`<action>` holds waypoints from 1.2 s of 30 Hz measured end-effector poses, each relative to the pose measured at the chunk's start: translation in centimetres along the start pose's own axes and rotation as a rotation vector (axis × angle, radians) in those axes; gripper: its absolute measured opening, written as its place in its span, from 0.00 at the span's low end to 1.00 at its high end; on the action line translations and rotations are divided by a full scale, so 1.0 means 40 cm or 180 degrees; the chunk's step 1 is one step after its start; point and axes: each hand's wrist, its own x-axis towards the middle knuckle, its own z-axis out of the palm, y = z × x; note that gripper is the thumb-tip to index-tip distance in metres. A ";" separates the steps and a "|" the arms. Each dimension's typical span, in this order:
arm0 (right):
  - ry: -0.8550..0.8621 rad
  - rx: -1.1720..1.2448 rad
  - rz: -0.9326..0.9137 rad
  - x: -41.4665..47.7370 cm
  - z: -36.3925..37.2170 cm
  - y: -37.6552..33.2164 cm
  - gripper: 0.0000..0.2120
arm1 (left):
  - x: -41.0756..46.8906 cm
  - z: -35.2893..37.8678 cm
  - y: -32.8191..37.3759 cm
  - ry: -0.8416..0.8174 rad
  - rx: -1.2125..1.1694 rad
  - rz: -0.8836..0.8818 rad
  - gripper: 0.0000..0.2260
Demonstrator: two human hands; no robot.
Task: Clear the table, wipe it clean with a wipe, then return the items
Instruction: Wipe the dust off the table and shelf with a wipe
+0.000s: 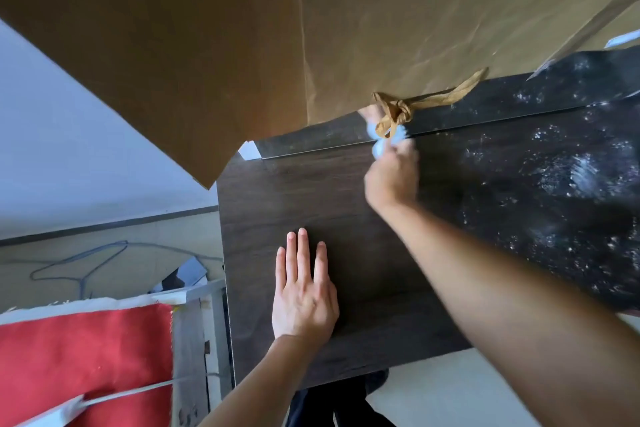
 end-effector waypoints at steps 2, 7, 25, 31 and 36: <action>-0.0343 -0.0012 -0.0967 -0.080 0.026 -0.065 0.18 | 0.002 0.000 -0.003 0.0019 -0.0019 0.0017 0.25; -0.0559 -0.0071 -0.1095 -0.010 -0.049 0.102 0.22 | 0.000 -0.011 -0.001 0.0019 -0.0029 0.0043 0.24; -0.0021 0.0196 -0.0445 0.165 -0.139 0.329 0.16 | 0.015 -0.014 0.017 0.0179 0.0077 -0.0125 0.24; 0.0060 0.0322 0.0136 0.208 -0.168 0.405 0.13 | 0.011 0.000 0.037 0.0329 0.0172 -0.0403 0.24; -0.1020 0.0482 -0.1897 -0.022 -0.163 0.423 0.20 | -0.004 0.033 0.165 0.0616 -0.0193 -0.1490 0.25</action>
